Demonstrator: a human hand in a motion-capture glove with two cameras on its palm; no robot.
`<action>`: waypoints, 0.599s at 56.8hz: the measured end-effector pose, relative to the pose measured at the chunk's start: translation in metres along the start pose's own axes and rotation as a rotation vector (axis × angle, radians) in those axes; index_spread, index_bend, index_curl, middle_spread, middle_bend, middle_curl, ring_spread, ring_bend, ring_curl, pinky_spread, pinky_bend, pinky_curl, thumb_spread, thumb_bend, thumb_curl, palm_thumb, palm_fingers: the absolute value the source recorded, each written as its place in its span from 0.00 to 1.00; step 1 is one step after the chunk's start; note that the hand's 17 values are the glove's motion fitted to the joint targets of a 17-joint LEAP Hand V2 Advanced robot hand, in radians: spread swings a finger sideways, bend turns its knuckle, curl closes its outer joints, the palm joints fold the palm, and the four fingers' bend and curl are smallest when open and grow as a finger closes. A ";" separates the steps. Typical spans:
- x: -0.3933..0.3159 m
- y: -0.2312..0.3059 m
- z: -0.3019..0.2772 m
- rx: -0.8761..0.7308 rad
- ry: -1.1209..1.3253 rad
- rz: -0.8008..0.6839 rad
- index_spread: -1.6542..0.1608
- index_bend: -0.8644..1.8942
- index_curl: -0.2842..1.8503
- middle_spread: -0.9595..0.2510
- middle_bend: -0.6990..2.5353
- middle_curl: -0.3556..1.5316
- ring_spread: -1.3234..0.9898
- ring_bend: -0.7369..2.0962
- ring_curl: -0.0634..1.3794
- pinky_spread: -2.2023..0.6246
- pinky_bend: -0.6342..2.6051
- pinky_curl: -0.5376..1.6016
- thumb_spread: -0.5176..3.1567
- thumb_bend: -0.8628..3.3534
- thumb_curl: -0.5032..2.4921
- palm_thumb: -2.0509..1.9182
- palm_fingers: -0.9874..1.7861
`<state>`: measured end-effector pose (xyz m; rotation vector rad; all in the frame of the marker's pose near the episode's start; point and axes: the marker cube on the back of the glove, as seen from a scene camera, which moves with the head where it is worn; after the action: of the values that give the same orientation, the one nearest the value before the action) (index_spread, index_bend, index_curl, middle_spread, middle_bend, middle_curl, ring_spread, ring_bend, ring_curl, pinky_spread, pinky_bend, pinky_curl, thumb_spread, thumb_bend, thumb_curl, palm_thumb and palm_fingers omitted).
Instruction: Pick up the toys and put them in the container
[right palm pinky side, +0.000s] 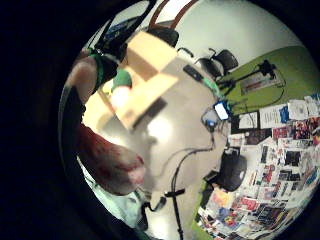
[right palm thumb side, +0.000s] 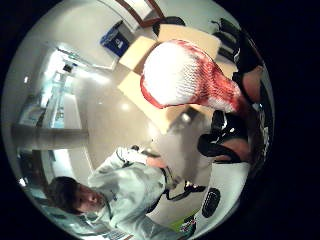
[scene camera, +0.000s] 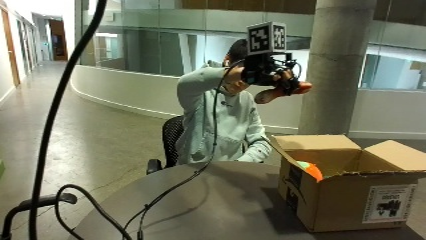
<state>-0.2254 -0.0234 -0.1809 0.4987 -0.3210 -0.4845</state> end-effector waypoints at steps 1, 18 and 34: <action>-0.003 -0.007 -0.001 0.013 -0.005 -0.001 0.81 0.59 0.50 0.48 0.35 0.55 0.40 0.41 0.28 0.72 0.34 0.43 0.48 0.20 0.38 0.71 0.52; -0.011 -0.097 0.071 -0.246 0.022 0.119 0.79 0.46 0.47 0.62 0.26 0.52 0.46 0.40 0.31 0.74 0.42 0.47 0.52 0.19 0.34 0.65 0.30; -0.014 -0.075 0.065 -0.283 -0.012 0.131 0.77 0.37 0.36 0.77 0.24 0.41 0.53 0.37 0.28 0.77 0.43 0.45 0.52 0.20 0.29 0.58 0.29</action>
<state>-0.2908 -0.0986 -0.1693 0.1982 -0.2890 -0.3973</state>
